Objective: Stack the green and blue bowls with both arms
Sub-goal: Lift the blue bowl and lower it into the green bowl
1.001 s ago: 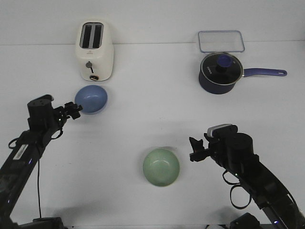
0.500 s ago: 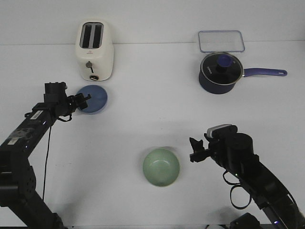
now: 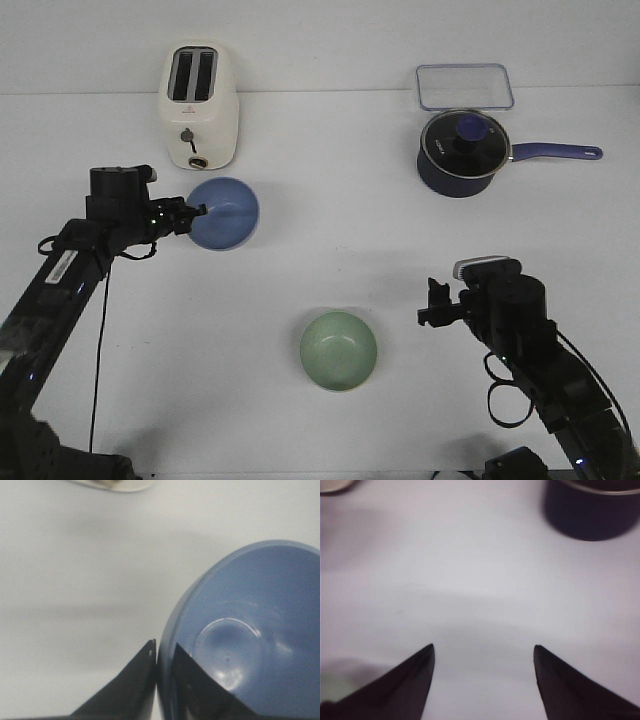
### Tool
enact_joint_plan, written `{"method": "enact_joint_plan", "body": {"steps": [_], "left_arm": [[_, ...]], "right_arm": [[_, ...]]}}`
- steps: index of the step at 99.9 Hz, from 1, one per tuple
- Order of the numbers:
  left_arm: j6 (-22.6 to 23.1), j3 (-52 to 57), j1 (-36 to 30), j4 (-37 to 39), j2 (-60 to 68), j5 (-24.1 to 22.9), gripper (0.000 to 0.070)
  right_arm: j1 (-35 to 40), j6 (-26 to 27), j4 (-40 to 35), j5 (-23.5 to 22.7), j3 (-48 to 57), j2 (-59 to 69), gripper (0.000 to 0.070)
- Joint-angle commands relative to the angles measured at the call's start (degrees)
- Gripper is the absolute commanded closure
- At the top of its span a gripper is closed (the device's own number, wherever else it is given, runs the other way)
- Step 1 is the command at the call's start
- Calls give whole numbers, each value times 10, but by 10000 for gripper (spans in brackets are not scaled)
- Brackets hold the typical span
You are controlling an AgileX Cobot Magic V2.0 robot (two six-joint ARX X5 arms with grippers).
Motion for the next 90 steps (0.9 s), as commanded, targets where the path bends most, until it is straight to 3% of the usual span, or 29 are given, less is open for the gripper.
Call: {"method": "enact_joint_plan", "body": {"steps": [1,24,47,83,90], "left_arm": [[22,11,-24,-10,-14,31,687],[43,7,-173,-83,-44,42,687],[45,-4,-317,-83,-18,28,687],[70,-4,-378,-111,63,-9,685],[70,-4,-377,-111,68,-9,639]], "right_arm": [[-33,-31,4,-1,4,5,283],[-155,-52,4,-49,4,5,283],[-176,-49,5,-67,4,5,283],[-176,-49,4,-67,4,5,283],[-176,-49,4,-67,4,5,283]]}}
